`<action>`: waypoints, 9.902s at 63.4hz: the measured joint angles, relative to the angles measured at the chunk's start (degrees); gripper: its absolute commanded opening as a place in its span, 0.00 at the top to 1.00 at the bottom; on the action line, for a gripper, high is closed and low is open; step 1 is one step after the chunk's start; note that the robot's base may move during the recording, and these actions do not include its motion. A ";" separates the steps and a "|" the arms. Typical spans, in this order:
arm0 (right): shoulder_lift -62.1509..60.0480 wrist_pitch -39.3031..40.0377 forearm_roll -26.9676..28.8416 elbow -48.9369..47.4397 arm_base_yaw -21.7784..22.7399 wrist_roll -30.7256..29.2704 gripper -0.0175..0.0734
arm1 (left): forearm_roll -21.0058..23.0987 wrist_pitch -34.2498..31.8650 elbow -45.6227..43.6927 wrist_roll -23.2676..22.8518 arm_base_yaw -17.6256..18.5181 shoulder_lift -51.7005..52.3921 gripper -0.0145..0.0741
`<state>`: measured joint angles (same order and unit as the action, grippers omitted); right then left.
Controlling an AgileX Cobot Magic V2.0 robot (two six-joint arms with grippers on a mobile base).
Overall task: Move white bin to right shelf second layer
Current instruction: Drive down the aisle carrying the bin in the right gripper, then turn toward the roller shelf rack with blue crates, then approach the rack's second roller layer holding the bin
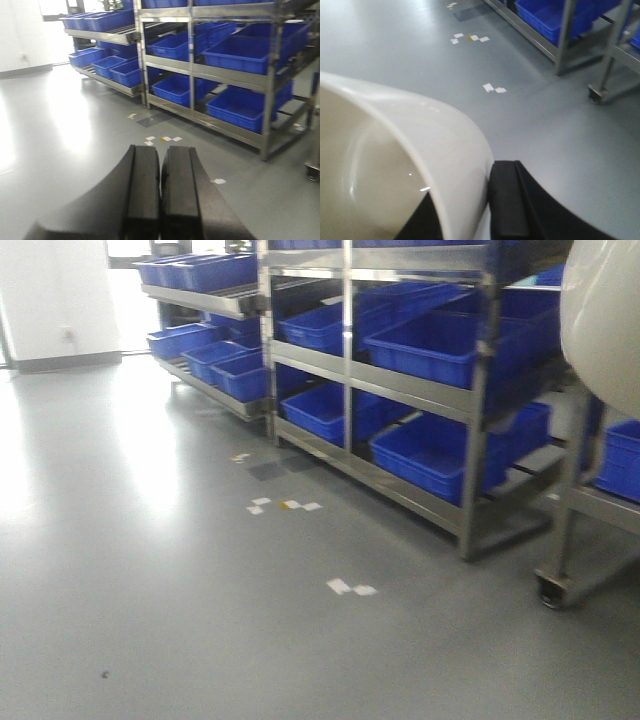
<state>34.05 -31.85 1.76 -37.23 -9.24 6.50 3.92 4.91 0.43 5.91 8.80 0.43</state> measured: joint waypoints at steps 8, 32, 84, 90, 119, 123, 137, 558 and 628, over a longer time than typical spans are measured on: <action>0.00 0.00 0.00 0.00 0.00 0.00 0.75 | 0.00 0.00 0.00 0.00 0.00 0.00 0.74; 0.00 0.00 0.00 0.00 0.00 0.00 0.75 | 0.00 0.00 0.00 0.00 0.00 0.00 0.74; 0.00 0.00 0.00 0.00 0.00 0.00 0.75 | 0.00 0.00 0.00 0.00 0.00 0.00 0.74; 0.00 0.00 0.00 0.00 0.00 0.00 0.75 | 0.00 0.00 0.00 0.00 0.00 0.00 0.74; 0.00 0.00 0.00 0.00 0.00 0.00 0.75 | 0.00 0.00 0.00 0.00 0.00 0.00 0.74; 0.00 0.00 0.00 0.00 0.00 0.00 0.75 | 0.00 0.00 0.00 0.00 0.00 0.00 0.74; 0.00 0.00 0.00 0.00 0.00 0.00 0.75 | 0.00 0.00 0.00 0.00 0.00 0.00 0.74; 0.00 0.00 0.04 0.00 0.00 0.00 0.75 | 0.00 0.00 0.00 0.00 0.00 0.00 0.74; 0.00 0.00 0.04 0.00 0.00 0.00 0.75 | 0.00 0.00 0.00 0.00 0.00 0.00 0.74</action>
<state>34.05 -31.85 1.80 -37.23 -9.24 6.50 3.92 4.91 0.43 5.91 8.80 0.43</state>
